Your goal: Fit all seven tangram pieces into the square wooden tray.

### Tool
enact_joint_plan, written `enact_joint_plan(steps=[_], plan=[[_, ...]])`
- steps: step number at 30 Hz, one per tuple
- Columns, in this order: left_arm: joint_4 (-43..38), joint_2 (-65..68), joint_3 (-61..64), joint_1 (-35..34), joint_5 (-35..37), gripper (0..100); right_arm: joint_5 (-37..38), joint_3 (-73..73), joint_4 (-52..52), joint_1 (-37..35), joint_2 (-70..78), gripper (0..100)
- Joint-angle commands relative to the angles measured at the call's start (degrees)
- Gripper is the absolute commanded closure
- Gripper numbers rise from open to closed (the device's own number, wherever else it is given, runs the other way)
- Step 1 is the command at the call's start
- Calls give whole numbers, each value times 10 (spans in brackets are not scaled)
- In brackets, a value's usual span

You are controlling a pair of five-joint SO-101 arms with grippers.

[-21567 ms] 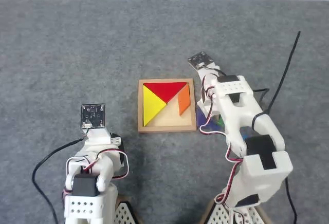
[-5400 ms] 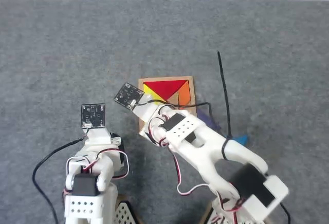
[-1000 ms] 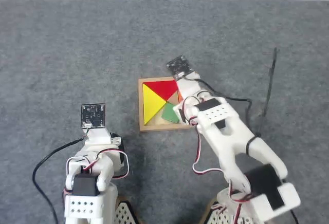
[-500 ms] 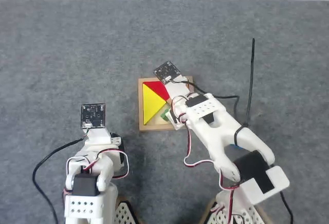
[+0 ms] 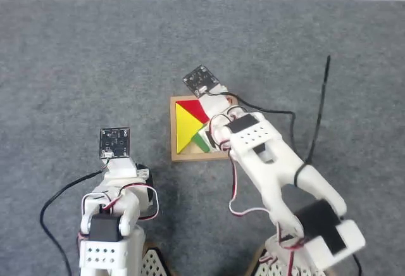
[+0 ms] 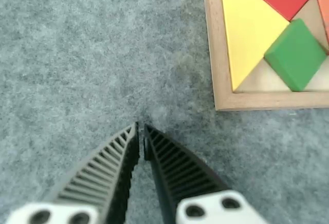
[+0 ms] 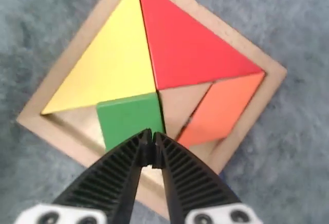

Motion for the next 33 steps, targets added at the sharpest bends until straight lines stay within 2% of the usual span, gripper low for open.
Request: enact_joint_plan(steps=[1,11,17,27,33], plan=[[1,-11,-7,-4,-6,986,20,-62,-15,-6,51,991],[1,-11,-7,-4,-6,986,18,-50,-10,-37,15,991],[1,-11,-7,-4,-6,986,18,-48,-12,-29,44,991],[1,-11,-7,-4,-6,986,15,-48,-66,-60,26,991],[1,-11,-7,-4,-6,986,18,-48,-60,-57,87,991]])
